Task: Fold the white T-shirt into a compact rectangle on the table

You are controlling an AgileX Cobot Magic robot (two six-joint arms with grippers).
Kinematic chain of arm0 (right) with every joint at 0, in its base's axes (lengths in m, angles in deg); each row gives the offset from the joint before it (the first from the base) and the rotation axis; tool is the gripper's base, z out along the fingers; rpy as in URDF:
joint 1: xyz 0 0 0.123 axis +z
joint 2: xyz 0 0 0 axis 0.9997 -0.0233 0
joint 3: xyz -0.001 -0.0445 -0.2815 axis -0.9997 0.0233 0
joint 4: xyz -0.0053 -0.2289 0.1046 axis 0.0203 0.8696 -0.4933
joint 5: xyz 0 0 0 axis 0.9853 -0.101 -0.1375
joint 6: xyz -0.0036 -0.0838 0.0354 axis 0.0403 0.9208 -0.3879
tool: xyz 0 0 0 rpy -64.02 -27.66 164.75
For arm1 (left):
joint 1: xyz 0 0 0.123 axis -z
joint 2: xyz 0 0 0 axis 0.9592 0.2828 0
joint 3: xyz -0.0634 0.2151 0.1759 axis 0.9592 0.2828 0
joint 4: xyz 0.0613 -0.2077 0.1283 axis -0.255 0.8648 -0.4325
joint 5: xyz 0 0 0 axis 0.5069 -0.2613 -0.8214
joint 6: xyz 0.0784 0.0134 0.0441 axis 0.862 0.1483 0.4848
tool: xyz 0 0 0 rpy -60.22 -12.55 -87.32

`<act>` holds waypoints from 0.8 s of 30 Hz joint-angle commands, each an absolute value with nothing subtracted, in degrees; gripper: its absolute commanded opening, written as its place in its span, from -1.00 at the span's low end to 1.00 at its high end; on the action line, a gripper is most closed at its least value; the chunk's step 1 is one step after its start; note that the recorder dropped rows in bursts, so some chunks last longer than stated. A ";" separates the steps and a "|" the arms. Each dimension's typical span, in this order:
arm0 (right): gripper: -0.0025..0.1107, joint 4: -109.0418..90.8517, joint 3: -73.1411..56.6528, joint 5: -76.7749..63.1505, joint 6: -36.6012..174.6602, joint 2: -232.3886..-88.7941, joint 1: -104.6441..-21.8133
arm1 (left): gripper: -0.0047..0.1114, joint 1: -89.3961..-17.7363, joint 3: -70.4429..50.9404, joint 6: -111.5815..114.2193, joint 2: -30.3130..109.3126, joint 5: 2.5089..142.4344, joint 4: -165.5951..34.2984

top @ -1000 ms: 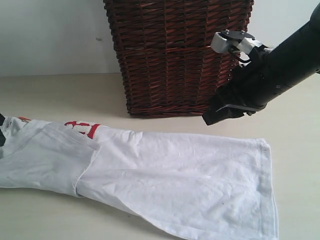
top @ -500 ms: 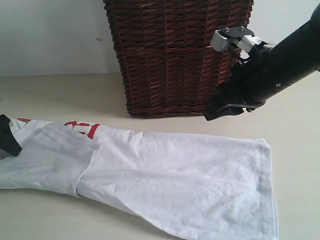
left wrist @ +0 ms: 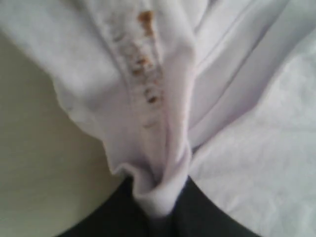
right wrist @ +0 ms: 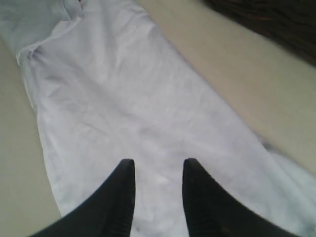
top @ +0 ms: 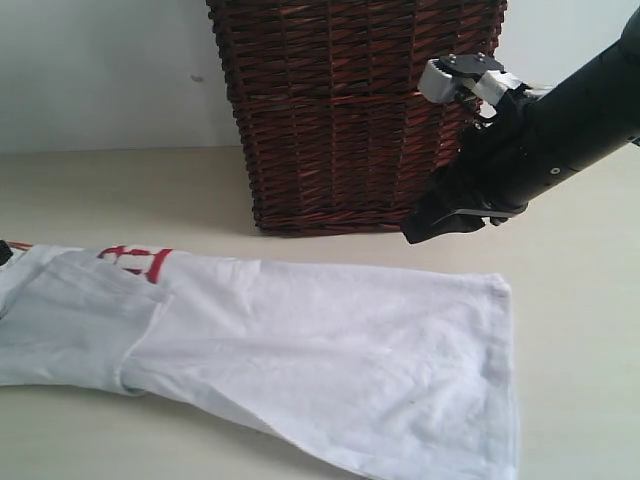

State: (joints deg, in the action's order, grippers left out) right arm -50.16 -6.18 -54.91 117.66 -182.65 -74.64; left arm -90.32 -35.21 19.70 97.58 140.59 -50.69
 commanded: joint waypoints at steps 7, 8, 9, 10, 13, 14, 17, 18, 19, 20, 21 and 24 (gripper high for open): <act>-0.39 -50.79 -6.61 -55.07 119.25 -182.08 -74.66 | -0.92 -91.33 -37.48 -4.89 89.06 135.76 -84.62; -0.39 -50.79 -6.61 -55.07 119.25 -182.08 -74.66 | -0.92 -91.23 -38.32 -4.89 88.00 136.28 -83.84; -0.39 -50.79 -6.61 -55.07 119.25 -182.08 -74.66 | -0.92 -91.07 -39.20 -4.89 86.91 137.05 -82.97; -0.39 -50.79 -6.61 -55.07 119.25 -182.08 -74.66 | -0.92 -90.72 -39.87 -4.89 86.12 137.60 -81.83; -0.39 -50.90 -6.61 -55.07 119.24 -182.08 -74.66 | -0.92 -89.17 -41.73 -4.28 83.35 139.06 -76.78; -0.39 -50.90 -6.61 -55.07 119.24 -182.08 -74.66 | -0.92 -88.22 -41.89 -3.77 82.37 139.32 -74.63; -0.39 -51.01 -6.61 -55.07 119.37 -182.08 -74.66 | -0.92 -84.47 -41.89 -1.70 79.97 139.60 -70.09; -0.39 -51.01 -6.61 -55.07 119.48 -182.08 -74.66 | -0.92 -82.79 -41.89 -1.43 79.23 140.05 -69.13; -0.39 -51.01 -6.61 -55.07 119.48 -182.08 -74.66 | -0.92 -81.27 -41.89 -1.43 78.72 140.39 -68.78; -0.39 -51.01 -6.61 -55.07 119.48 -182.08 -74.66 | -0.92 -79.19 -41.89 -1.43 77.99 141.07 -68.78; -0.39 -51.01 -6.61 -55.33 119.47 -182.08 -74.66 | -0.92 -77.03 -41.89 -1.43 77.34 141.82 -68.78; -0.39 -51.01 -6.61 -56.21 120.00 -182.08 -74.66 | -0.92 -69.99 -41.89 -1.43 75.46 142.43 -68.66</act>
